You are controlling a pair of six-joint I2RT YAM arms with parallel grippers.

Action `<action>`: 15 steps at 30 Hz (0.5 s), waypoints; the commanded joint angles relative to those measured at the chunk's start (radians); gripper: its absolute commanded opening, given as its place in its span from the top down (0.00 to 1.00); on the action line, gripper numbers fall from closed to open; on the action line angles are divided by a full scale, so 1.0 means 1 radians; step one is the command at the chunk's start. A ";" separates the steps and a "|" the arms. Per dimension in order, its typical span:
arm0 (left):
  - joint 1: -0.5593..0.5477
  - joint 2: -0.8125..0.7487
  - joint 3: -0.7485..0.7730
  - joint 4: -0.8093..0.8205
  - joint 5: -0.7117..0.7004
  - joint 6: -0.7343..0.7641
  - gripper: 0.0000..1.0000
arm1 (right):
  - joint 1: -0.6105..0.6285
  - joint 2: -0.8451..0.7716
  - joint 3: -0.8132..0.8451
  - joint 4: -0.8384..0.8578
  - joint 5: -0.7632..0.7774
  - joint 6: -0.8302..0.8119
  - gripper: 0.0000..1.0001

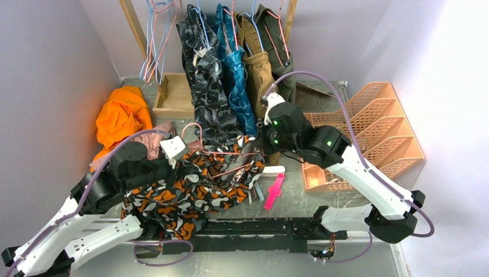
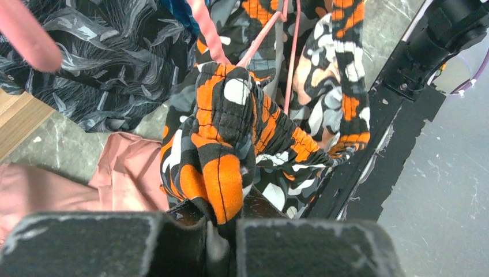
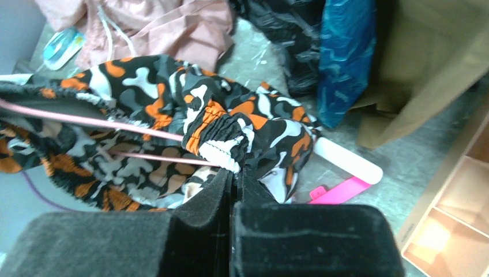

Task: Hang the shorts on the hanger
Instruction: Hang the shorts on the hanger.

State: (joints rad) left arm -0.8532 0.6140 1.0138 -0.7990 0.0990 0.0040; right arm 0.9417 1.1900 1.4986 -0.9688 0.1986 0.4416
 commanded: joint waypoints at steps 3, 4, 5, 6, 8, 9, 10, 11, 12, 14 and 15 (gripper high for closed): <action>0.002 -0.008 -0.042 0.210 0.030 -0.030 0.93 | -0.005 0.019 0.017 0.142 -0.219 0.041 1.00; 0.002 -0.014 -0.053 0.251 0.047 -0.039 0.93 | -0.005 0.030 0.034 0.167 -0.244 0.049 1.00; 0.002 -0.019 -0.063 0.289 0.062 -0.048 0.93 | -0.005 0.043 0.060 0.186 -0.268 0.053 1.00; 0.002 -0.022 -0.069 0.320 0.072 -0.057 0.93 | -0.006 0.058 0.094 0.200 -0.286 0.055 1.00; 0.002 -0.028 -0.077 0.375 0.086 -0.071 0.93 | -0.006 0.086 0.176 0.220 -0.320 0.055 1.00; 0.003 -0.030 -0.081 0.396 0.093 -0.077 0.93 | -0.005 0.096 0.212 0.232 -0.335 0.056 1.00; 0.002 -0.032 -0.086 0.418 0.098 -0.082 0.93 | -0.005 0.102 0.231 0.249 -0.355 0.059 1.00; 0.002 -0.034 -0.091 0.438 0.102 -0.089 0.93 | -0.006 0.104 0.238 0.267 -0.378 0.064 1.00; 0.002 -0.036 -0.096 0.458 0.110 -0.093 0.93 | -0.005 0.108 0.236 0.283 -0.399 0.071 1.00; 0.003 -0.036 -0.105 0.492 0.117 -0.102 0.93 | -0.006 0.130 0.255 0.287 -0.440 0.069 1.00; 0.001 -0.036 -0.107 0.511 0.118 -0.103 0.93 | -0.005 0.149 0.279 0.279 -0.454 0.064 1.00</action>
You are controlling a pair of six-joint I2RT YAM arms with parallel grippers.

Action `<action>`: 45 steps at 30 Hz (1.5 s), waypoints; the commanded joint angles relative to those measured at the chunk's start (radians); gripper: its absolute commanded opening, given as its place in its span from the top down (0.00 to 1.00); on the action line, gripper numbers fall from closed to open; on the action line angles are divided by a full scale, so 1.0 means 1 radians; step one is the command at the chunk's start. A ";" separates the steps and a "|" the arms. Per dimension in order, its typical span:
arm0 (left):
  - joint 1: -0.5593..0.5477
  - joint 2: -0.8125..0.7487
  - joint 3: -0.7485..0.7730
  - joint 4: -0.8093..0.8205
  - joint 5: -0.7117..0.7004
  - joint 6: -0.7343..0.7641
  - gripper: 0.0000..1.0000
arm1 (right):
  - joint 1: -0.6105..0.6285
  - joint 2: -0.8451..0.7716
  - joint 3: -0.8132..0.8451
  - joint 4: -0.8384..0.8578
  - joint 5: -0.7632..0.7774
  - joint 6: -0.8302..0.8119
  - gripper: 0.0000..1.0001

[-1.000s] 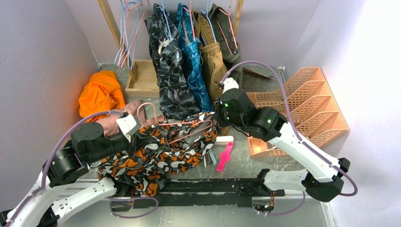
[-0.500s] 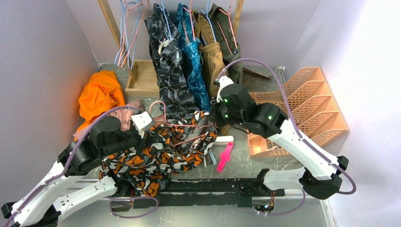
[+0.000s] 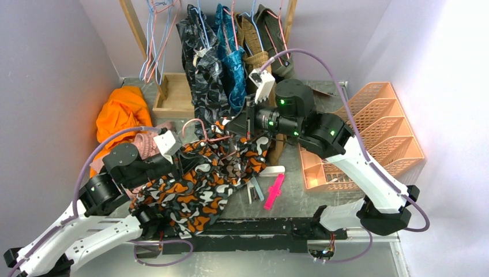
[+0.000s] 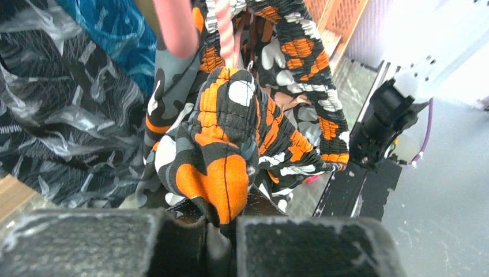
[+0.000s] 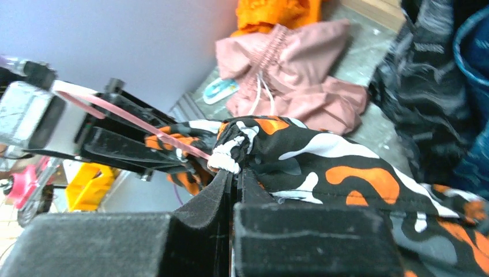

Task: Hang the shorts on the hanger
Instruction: Hang the shorts on the hanger.

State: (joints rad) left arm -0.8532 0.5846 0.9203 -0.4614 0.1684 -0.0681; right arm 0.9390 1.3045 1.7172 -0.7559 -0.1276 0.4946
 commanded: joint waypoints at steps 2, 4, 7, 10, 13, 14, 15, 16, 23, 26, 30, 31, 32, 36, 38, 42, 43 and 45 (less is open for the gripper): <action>0.002 -0.005 -0.010 0.198 0.051 -0.034 0.93 | -0.003 0.048 0.140 0.057 -0.132 -0.002 1.00; 0.001 -0.006 -0.006 0.224 0.049 -0.044 0.93 | -0.001 0.044 0.157 0.075 -0.120 -0.005 1.00; 0.002 -0.023 -0.022 0.283 0.044 -0.072 0.93 | -0.002 0.039 0.096 0.086 -0.124 0.004 1.00; 0.003 -0.057 -0.064 0.364 0.027 -0.112 0.93 | -0.001 0.066 0.047 0.029 -0.164 0.007 1.00; 0.002 -0.081 -0.105 0.440 0.005 -0.148 0.93 | 0.000 0.061 0.005 0.030 -0.213 0.003 0.89; 0.002 -0.085 -0.116 0.462 -0.006 -0.159 0.93 | 0.000 0.059 0.006 0.030 -0.220 -0.002 0.81; 0.002 -0.089 -0.128 0.487 -0.013 -0.170 0.93 | 0.000 0.060 0.018 0.021 -0.224 -0.007 0.74; 0.002 -0.093 -0.141 0.511 -0.018 -0.179 0.93 | -0.001 0.064 0.034 0.009 -0.223 -0.012 0.69; 0.003 -0.093 -0.205 0.659 -0.026 -0.228 0.93 | -0.001 0.059 0.113 -0.055 -0.196 -0.057 0.53; 0.003 -0.097 -0.224 0.697 -0.039 -0.238 0.93 | 0.000 0.045 0.133 -0.093 -0.152 -0.085 0.51; 0.003 -0.104 -0.249 0.747 -0.081 -0.242 0.93 | 0.020 0.018 0.159 -0.121 -0.081 -0.120 0.43; 0.002 -0.101 -0.251 0.756 -0.090 -0.240 0.93 | 0.035 0.012 0.161 -0.119 -0.052 -0.123 0.43; 0.003 -0.098 -0.251 0.764 -0.096 -0.238 0.93 | 0.052 0.005 0.160 -0.114 -0.021 -0.122 0.43; 0.002 -0.070 -0.242 0.791 -0.116 -0.228 0.93 | 0.134 -0.004 0.160 -0.077 0.109 -0.126 0.43; 0.002 -0.054 -0.240 0.804 -0.128 -0.229 0.93 | 0.190 0.001 0.168 -0.051 0.183 -0.130 0.43; 0.002 -0.017 -0.233 0.821 -0.162 -0.226 0.93 | 0.307 0.045 0.190 0.010 0.336 -0.133 0.43; 0.002 -0.009 -0.231 0.823 -0.170 -0.223 0.93 | 0.318 0.054 0.192 0.021 0.373 -0.129 0.43; 0.002 0.001 -0.233 0.833 -0.182 -0.218 0.93 | 0.328 0.054 0.182 0.053 0.431 -0.126 0.42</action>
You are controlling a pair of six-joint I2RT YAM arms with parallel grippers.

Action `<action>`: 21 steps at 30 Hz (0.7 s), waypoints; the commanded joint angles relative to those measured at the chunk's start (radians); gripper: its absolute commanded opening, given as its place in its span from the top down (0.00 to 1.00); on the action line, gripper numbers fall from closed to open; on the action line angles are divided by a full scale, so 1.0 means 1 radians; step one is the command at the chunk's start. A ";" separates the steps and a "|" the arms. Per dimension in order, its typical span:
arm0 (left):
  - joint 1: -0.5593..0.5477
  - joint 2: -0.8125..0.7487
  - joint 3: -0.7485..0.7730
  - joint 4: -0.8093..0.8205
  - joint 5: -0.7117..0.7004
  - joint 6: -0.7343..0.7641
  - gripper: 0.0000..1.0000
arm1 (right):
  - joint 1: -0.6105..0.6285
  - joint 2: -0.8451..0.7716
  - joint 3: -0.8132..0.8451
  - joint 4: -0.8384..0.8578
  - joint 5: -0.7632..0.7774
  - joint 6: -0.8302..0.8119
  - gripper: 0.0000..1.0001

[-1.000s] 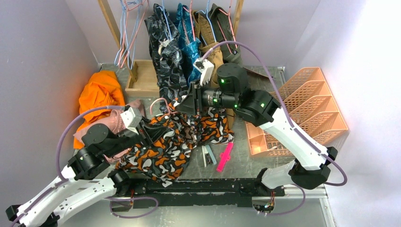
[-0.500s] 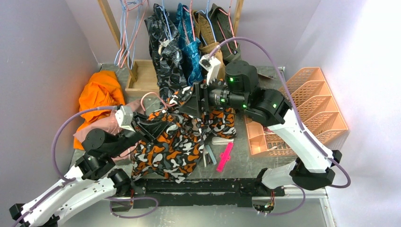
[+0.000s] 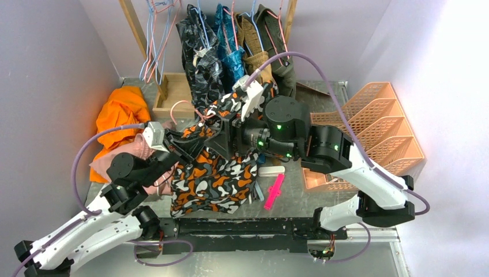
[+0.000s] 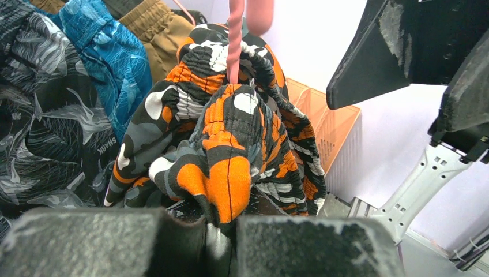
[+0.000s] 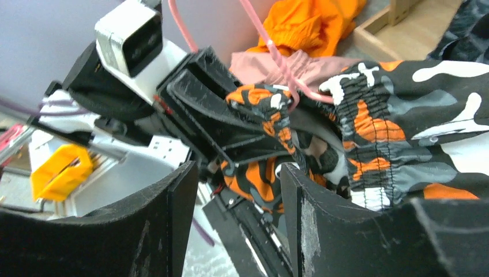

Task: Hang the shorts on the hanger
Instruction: Hang the shorts on the hanger.

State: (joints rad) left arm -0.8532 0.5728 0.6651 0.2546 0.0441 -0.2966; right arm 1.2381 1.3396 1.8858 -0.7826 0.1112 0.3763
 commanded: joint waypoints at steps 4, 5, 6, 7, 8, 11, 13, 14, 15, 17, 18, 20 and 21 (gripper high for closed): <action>0.002 0.013 0.017 0.128 -0.076 0.015 0.93 | 0.035 -0.010 -0.023 0.132 0.282 -0.003 0.41; 0.002 0.012 0.014 0.130 -0.083 0.016 0.93 | 0.035 -0.011 -0.027 0.136 0.296 0.001 0.41; 0.001 0.012 0.011 0.133 -0.088 0.016 0.93 | 0.036 -0.007 -0.028 0.137 0.308 0.009 0.41; 0.002 0.011 0.007 0.139 -0.092 0.016 0.93 | 0.035 -0.002 -0.026 0.135 0.324 0.017 0.41; 0.002 0.013 0.004 0.140 -0.096 0.018 0.93 | 0.036 0.005 -0.025 0.134 0.334 0.021 0.41; 0.002 0.022 0.004 0.138 -0.091 0.023 0.93 | 0.035 0.026 -0.027 0.153 0.353 0.031 0.41; 0.003 0.031 0.008 0.131 -0.086 0.022 0.93 | 0.037 0.047 -0.026 0.163 0.358 0.036 0.41; 0.002 0.036 0.011 0.127 -0.084 0.023 0.93 | 0.038 0.058 -0.023 0.164 0.365 0.040 0.41; 0.002 0.043 0.016 0.123 -0.081 0.022 0.93 | 0.039 0.068 -0.019 0.167 0.367 0.043 0.41; 0.003 0.047 0.024 0.114 -0.079 0.020 0.93 | 0.040 0.087 -0.013 0.170 0.374 0.050 0.41; 0.001 0.048 0.026 0.108 -0.077 0.019 0.93 | 0.041 0.096 -0.010 0.170 0.382 0.053 0.40; 0.003 0.047 0.029 0.099 -0.080 0.022 0.93 | 0.045 0.109 -0.011 0.168 0.399 0.061 0.40; 0.003 0.046 0.029 0.093 -0.082 0.022 0.93 | 0.044 0.114 -0.012 0.169 0.405 0.065 0.39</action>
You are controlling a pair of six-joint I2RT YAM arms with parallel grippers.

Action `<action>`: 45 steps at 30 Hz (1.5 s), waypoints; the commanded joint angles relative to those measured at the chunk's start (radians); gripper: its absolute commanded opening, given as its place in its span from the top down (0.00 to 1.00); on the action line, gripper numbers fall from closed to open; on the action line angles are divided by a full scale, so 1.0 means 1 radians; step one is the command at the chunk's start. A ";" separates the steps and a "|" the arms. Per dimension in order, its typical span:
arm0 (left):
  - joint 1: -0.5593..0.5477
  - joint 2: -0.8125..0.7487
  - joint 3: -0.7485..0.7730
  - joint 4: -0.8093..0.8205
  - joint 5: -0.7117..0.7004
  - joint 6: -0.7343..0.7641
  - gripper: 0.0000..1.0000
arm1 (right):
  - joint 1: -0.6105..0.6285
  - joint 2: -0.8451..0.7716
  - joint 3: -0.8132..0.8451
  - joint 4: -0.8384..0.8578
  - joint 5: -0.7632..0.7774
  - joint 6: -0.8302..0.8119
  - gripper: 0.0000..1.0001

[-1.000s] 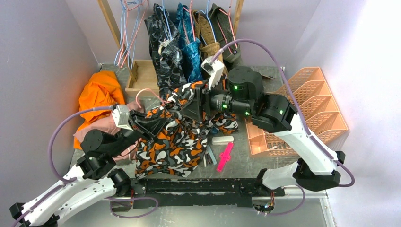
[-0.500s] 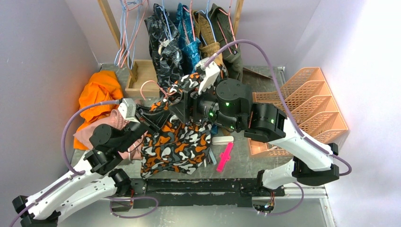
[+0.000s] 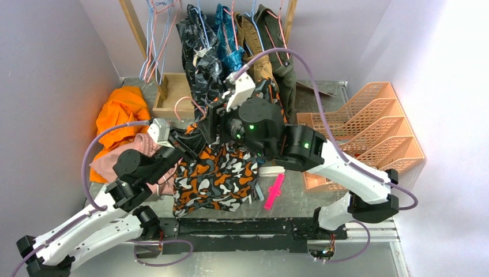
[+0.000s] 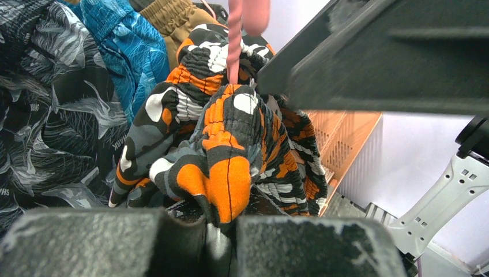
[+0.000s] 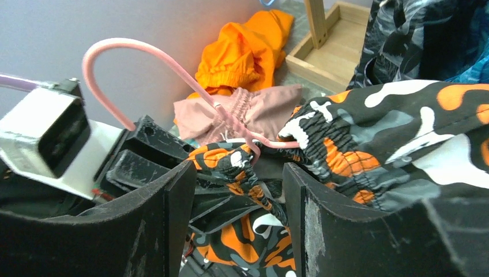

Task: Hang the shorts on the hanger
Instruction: Hang the shorts on the hanger.

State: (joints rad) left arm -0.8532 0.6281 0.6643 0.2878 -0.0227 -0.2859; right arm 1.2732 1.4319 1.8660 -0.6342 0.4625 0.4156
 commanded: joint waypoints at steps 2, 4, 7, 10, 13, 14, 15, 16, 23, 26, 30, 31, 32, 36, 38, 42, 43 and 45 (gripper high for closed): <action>0.002 -0.014 0.030 0.053 -0.017 0.012 0.93 | 0.009 0.032 0.004 0.023 0.068 0.033 0.39; 0.002 -0.016 0.028 0.051 -0.012 0.012 0.93 | 0.011 0.039 -0.004 0.029 0.092 0.041 0.39; 0.003 -0.018 0.032 0.035 0.004 0.012 0.93 | 0.011 0.034 -0.006 0.047 0.061 0.017 0.39; 0.002 -0.032 0.050 -0.035 0.021 0.024 0.93 | 0.011 -0.006 0.007 0.053 -0.041 -0.075 0.39; 0.002 -0.067 0.077 -0.163 0.066 0.048 0.93 | 0.010 -0.085 -0.025 0.038 -0.182 -0.165 0.39; 0.002 -0.079 0.087 -0.203 0.096 0.058 0.93 | 0.011 -0.124 -0.036 0.020 -0.215 -0.188 0.39; 0.002 -0.093 0.098 -0.242 0.130 0.068 0.93 | 0.010 -0.153 -0.051 0.002 -0.237 -0.214 0.39; 0.001 -0.105 0.111 -0.288 0.170 0.076 0.93 | 0.011 -0.178 -0.064 -0.022 -0.259 -0.241 0.39; 0.002 -0.138 0.242 -0.532 0.449 0.098 0.93 | 0.011 -0.269 -0.122 -0.210 -0.351 -0.426 0.42; 0.002 -0.118 0.300 -0.597 0.515 0.098 0.93 | 0.011 -0.273 -0.157 -0.250 -0.392 -0.458 0.43; 0.002 -0.081 0.359 -0.670 0.551 0.117 0.93 | 0.011 -0.283 -0.196 -0.223 -0.449 -0.473 0.46; 0.002 -0.074 0.367 -0.681 0.555 0.123 0.93 | 0.011 -0.294 -0.202 -0.212 -0.459 -0.477 0.47; 0.003 -0.067 0.373 -0.686 0.559 0.126 0.93 | 0.011 -0.302 -0.207 -0.203 -0.466 -0.481 0.49; 0.002 -0.049 0.378 -0.692 0.571 0.130 0.93 | 0.011 -0.322 -0.210 -0.198 -0.490 -0.490 0.71; 0.002 -0.048 0.373 -0.685 0.572 0.131 0.93 | 0.011 -0.326 -0.212 -0.203 -0.490 -0.487 0.85; 0.002 -0.046 0.365 -0.666 0.574 0.132 0.93 | 0.011 -0.339 -0.230 -0.187 -0.507 -0.475 1.00; 0.002 -0.041 0.366 -0.669 0.576 0.134 0.93 | 0.011 -0.343 -0.236 -0.179 -0.510 -0.472 1.00; 0.003 -0.035 0.371 -0.679 0.580 0.138 0.93 | 0.010 -0.354 -0.240 -0.161 -0.499 -0.463 1.00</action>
State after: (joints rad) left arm -0.8532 0.5861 1.0031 -0.4191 0.5285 -0.1642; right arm 1.2785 1.0992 1.6413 -0.8364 -0.0170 -0.0528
